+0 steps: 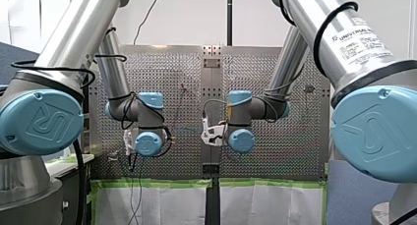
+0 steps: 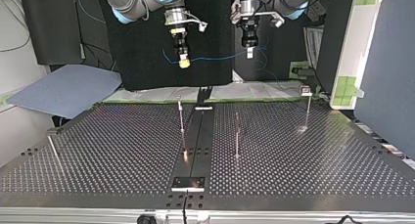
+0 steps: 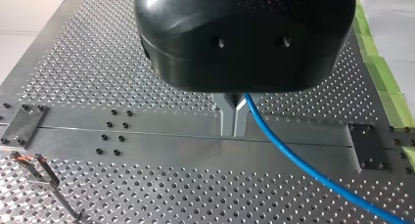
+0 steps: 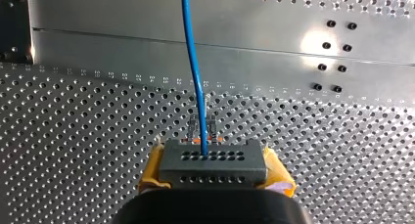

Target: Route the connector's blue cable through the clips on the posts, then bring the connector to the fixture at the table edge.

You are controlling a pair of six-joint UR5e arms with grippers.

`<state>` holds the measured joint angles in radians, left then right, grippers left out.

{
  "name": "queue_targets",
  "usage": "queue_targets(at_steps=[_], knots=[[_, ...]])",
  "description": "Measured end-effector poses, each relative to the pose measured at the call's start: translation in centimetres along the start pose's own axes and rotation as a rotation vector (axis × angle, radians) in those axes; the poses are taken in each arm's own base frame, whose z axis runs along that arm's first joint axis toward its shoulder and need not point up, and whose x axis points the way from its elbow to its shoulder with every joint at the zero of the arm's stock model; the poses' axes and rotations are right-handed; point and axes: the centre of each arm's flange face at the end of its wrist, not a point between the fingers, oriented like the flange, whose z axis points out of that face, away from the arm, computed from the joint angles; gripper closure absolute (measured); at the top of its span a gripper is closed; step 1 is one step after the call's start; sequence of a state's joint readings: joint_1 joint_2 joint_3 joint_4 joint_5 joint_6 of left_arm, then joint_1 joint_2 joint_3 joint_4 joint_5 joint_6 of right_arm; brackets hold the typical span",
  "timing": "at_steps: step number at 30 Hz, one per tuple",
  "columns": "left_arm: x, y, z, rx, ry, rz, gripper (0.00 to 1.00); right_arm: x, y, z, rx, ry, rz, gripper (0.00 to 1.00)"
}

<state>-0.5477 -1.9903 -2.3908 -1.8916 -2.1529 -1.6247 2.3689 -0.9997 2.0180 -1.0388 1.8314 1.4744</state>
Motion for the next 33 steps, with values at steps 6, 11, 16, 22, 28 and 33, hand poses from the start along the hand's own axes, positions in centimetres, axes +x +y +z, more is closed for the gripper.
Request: queue_targets(at_steps=[6,11,16,22,28,33], knots=[[0.0,0.0,0.0,0.000,0.000,0.000,1.00,-1.8,0.5,-1.1,-0.001,-0.055,-0.014,1.00],[0.0,0.0,0.0,0.000,0.000,0.000,1.00,-2.2,0.5,-1.3,-0.001,-0.065,-0.017,1.00],[0.0,0.0,0.0,0.000,-0.001,0.001,1.00,-2.2,0.5,-1.3,-0.001,-0.066,-0.017,1.00],[-1.6,-1.2,0.2,-0.005,-0.022,0.012,1.00,-3.0,0.4,-1.1,-0.014,-0.089,-0.018,1.00],[-2.0,-1.2,-0.1,-0.013,0.000,0.033,1.00,-5.9,0.4,-1.9,-0.022,-0.182,-0.044,1.00],[-1.8,-1.0,-0.4,-0.015,0.031,0.056,1.00,-8.3,0.4,-2.8,-0.017,-0.242,-0.061,1.00]])
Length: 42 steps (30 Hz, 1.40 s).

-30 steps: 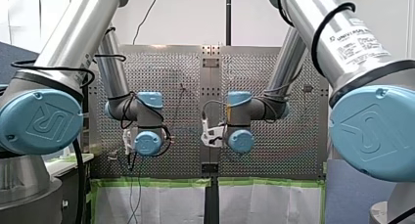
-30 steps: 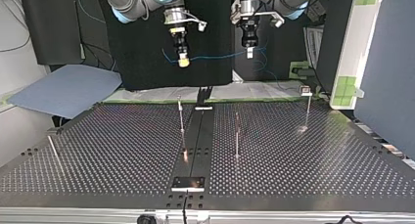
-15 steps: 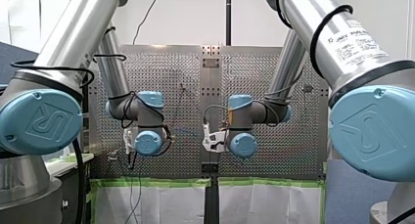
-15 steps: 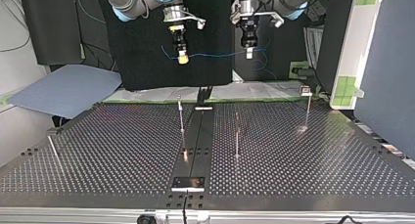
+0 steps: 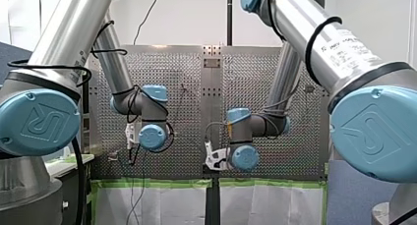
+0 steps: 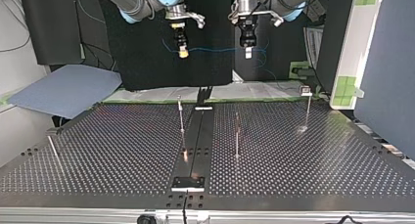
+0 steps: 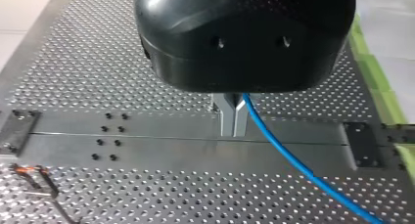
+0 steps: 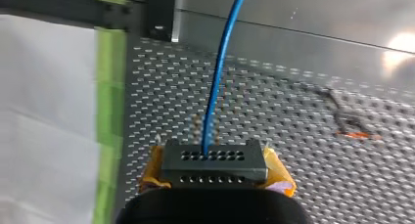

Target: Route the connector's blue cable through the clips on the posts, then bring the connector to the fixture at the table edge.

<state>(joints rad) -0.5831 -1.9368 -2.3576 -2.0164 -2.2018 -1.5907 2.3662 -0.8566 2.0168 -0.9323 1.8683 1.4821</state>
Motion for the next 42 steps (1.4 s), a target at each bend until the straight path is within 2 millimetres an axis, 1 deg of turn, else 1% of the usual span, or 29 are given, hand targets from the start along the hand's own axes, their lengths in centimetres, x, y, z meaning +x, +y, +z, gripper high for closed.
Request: queue_targets(at_steps=[1,4,9,12,15,18,21,27,34,37,42], knots=[[0.1,0.1,-0.1,0.000,0.007,0.005,1.00,-0.6,0.0,-0.1,0.001,-0.012,-0.004,1.00],[0.2,0.1,-0.2,0.000,0.018,0.013,1.00,-1.5,-0.1,-0.1,0.002,-0.029,-0.009,1.00],[0.2,0.2,-0.2,0.000,0.022,0.016,1.00,-1.9,-0.1,-0.2,0.003,-0.036,-0.011,1.00],[0.3,0.0,0.1,0.005,0.017,0.007,1.00,-1.8,-0.1,-0.1,0.000,-0.033,-0.008,1.00],[0.3,-0.6,0.6,0.018,0.009,-0.013,1.00,-0.6,0.1,0.6,-0.013,-0.012,0.014,1.00],[-0.2,-1.1,1.1,0.021,-0.003,-0.037,1.00,1.1,0.0,1.2,-0.021,0.012,0.044,1.00],[-1.1,-1.1,1.4,0.017,-0.016,-0.054,1.00,2.6,0.1,1.3,-0.017,0.021,0.074,1.00],[-3.2,-1.0,2.1,-0.004,-0.047,-0.084,1.00,5.2,0.7,1.4,0.009,0.028,0.131,1.00],[-6.6,-1.3,3.6,-0.027,-0.088,-0.113,1.00,9.0,2.1,2.2,0.024,0.051,0.160,1.00],[-7.8,-1.3,4.0,-0.031,-0.098,-0.119,1.00,10.4,2.7,2.5,0.021,0.061,0.165,1.00],[-8.7,-1.2,4.3,-0.038,-0.100,-0.117,1.00,13.0,3.8,2.9,0.018,0.079,0.172,1.00]])
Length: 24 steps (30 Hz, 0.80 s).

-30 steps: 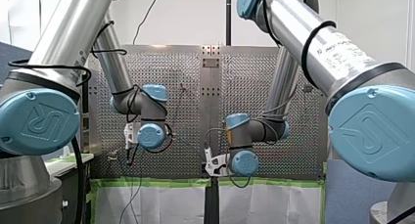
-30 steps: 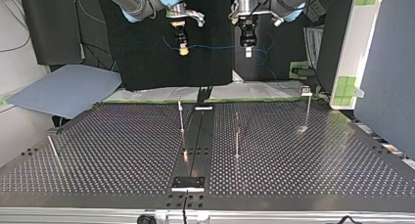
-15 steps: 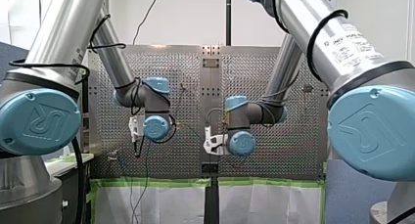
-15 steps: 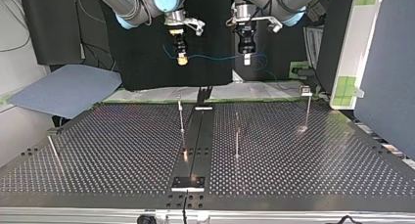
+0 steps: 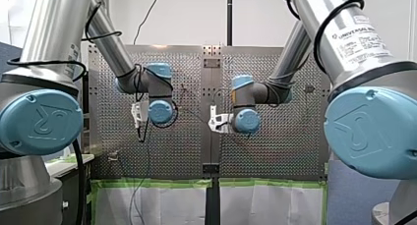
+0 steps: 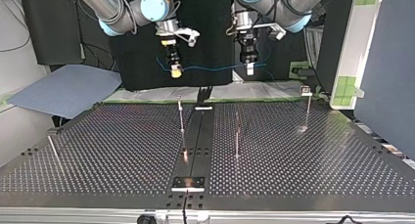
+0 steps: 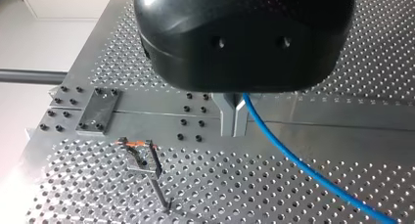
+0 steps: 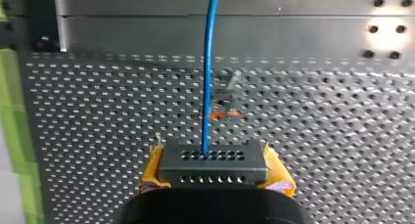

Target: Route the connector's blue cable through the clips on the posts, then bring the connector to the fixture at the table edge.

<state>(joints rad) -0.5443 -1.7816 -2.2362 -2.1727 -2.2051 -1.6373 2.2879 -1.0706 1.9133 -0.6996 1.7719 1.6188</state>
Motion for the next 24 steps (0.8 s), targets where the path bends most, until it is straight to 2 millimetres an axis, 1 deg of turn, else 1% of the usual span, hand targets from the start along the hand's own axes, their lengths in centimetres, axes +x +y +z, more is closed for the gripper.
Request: queue_targets(at_steps=[12,15,24], knots=[[-0.2,0.5,0.8,-0.018,0.001,0.027,1.00,6.3,1.8,0.7,0.006,0.061,0.020,1.00],[-0.5,0.4,1.4,-0.022,-0.001,0.031,1.00,8.3,2.2,0.9,0.016,0.093,0.026,1.00],[-2.2,-0.1,4.2,-0.039,-0.013,0.036,1.00,14.3,2.4,1.0,0.055,0.195,0.034,1.00]])
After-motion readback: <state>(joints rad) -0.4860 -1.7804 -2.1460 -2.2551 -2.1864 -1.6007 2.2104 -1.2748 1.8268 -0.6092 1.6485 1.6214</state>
